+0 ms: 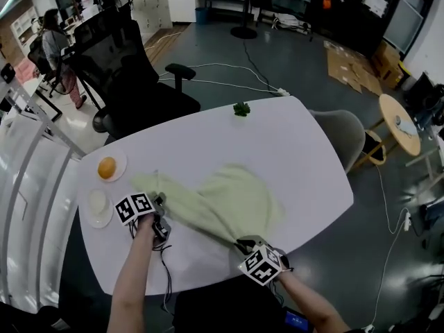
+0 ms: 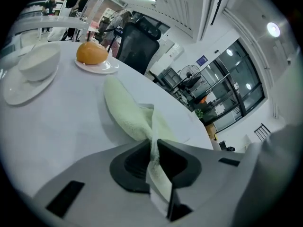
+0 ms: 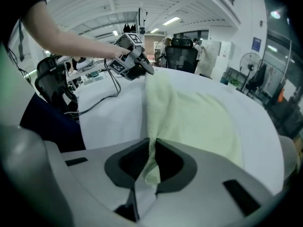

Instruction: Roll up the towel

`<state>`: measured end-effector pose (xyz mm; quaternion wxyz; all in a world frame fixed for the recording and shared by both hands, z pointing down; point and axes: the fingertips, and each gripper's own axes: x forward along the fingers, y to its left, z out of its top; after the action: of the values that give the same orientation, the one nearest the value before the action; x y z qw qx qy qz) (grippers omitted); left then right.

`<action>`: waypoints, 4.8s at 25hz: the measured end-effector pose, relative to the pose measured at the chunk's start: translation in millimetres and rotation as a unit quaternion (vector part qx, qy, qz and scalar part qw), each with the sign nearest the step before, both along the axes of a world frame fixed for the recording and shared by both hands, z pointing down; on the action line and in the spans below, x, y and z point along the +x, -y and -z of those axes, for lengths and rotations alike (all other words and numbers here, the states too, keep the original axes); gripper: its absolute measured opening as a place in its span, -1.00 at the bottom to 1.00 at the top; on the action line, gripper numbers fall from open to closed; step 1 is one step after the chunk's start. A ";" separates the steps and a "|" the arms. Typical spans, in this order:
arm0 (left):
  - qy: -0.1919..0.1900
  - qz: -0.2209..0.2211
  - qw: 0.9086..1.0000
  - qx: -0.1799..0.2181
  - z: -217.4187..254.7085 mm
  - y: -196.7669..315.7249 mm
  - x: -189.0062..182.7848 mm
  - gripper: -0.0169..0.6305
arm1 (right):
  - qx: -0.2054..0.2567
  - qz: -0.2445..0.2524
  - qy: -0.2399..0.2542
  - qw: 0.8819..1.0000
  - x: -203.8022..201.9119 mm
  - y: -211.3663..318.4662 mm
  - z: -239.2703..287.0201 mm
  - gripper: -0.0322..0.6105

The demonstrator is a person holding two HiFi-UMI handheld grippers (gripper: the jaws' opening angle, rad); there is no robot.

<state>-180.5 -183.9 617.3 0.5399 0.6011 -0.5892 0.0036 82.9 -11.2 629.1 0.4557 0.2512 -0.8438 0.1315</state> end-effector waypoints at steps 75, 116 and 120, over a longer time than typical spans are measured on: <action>0.051 -0.027 0.998 -0.001 -5.9 55.3 85.2 -0.58 | 0.108 -0.035 -0.076 0.991 56.2 46.0 -16.1 -0.71; 0.038 -0.108 0.986 0.122 60.1 209.0 234.7 0.18 | -0.042 -0.239 0.110 0.964 186.4 197.4 -4.1 -0.20; -0.001 -0.110 0.983 0.147 81.1 182.5 226.7 0.29 | -0.035 -0.245 0.148 0.957 180.9 197.3 16.6 0.29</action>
<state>46.3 -366.3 536.2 0.4428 0.7350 -0.5129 -0.0239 263.8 -208.5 612.6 0.2876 0.4120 -0.8092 0.3046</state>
